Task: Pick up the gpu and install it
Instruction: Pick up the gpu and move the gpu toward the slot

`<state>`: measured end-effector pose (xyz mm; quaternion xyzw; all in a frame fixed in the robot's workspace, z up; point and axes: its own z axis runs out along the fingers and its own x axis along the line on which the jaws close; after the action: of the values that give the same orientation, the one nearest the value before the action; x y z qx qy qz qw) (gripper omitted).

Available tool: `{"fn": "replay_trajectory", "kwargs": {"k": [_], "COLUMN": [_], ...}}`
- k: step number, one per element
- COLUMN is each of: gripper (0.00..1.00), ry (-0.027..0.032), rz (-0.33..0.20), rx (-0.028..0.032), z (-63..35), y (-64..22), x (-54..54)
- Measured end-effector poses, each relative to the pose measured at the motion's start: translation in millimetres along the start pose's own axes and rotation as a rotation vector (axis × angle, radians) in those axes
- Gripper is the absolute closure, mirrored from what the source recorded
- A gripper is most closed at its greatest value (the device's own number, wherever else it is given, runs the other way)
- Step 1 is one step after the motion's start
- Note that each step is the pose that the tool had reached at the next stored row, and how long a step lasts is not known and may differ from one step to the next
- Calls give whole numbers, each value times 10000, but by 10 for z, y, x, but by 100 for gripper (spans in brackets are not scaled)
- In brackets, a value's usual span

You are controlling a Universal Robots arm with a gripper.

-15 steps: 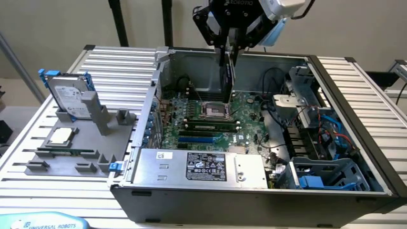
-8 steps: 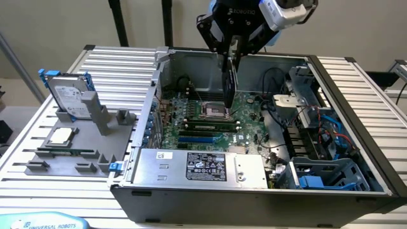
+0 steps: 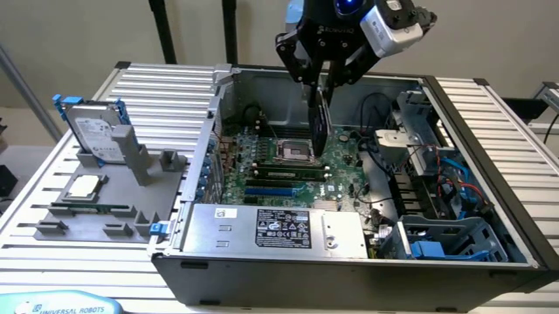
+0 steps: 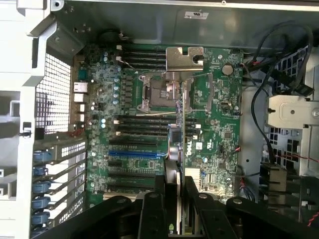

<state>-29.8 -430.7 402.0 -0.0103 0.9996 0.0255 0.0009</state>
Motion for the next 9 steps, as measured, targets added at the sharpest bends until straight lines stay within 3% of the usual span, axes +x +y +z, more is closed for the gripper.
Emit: {"fn": "replay_trajectory", "kwargs": {"k": [9], "gripper": [73], "ry": [4], "rz": [-35], "rx": [2], "z": [125], "y": [-11], "x": [-42]}}
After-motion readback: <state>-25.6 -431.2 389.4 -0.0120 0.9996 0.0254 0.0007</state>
